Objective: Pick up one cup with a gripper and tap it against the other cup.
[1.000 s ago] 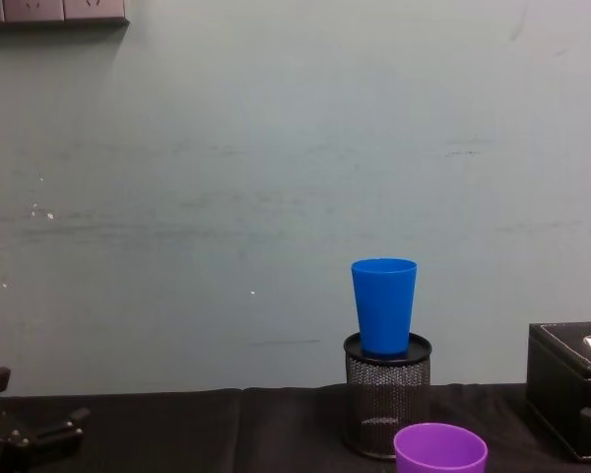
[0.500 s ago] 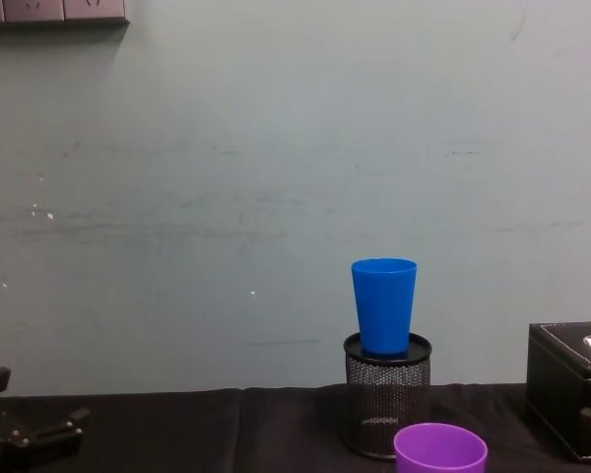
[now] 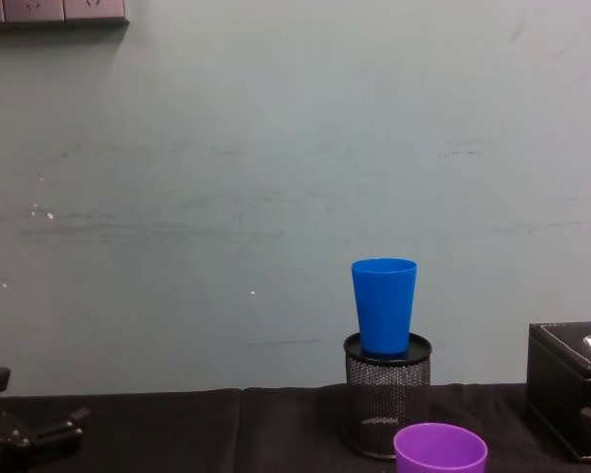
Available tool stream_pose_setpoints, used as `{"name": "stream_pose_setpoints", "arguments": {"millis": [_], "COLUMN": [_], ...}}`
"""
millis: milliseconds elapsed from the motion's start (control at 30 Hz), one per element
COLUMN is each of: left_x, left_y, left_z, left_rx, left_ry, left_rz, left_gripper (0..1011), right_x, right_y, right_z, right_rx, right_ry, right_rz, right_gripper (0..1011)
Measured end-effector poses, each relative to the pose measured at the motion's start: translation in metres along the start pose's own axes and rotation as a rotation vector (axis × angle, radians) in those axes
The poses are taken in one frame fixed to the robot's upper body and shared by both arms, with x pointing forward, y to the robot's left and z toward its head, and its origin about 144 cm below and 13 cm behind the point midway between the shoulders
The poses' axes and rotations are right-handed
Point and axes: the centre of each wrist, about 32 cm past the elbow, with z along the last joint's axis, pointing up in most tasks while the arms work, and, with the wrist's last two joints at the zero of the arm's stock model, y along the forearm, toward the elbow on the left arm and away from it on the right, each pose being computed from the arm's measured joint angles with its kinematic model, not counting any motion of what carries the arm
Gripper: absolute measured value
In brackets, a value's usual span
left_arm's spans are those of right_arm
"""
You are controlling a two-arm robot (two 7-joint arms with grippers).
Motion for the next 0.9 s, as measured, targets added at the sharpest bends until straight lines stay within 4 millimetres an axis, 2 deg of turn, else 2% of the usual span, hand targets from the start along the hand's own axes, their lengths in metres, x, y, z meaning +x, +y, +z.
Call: {"name": "stream_pose_setpoints", "arguments": {"millis": [233, 500, 600, 900], "left_x": [0.000, 0.000, 0.000, 0.000], "left_y": [0.000, 0.000, 0.000, 0.000], "left_z": [0.000, 0.000, 0.000, 0.000], "left_rx": [0.000, 0.000, 0.000, 0.000], "left_ry": [0.000, 0.000, 0.000, 0.000], "left_rz": [0.000, 0.000, 0.000, 0.000], "left_gripper": [1000, 1000, 1000, 1000], "right_x": [-0.001, -0.020, -0.027, -0.056], "right_y": [-0.003, -0.034, -0.039, -0.029], "right_z": [0.000, -0.005, -0.005, -0.002], "right_rx": [0.000, 0.003, 0.015, 0.050], "right_ry": [-0.013, -0.013, 0.008, 0.096], "right_rz": [0.009, 0.106, 0.142, 0.269], "right_gripper": [1000, 1002, 1002, 1002]}}
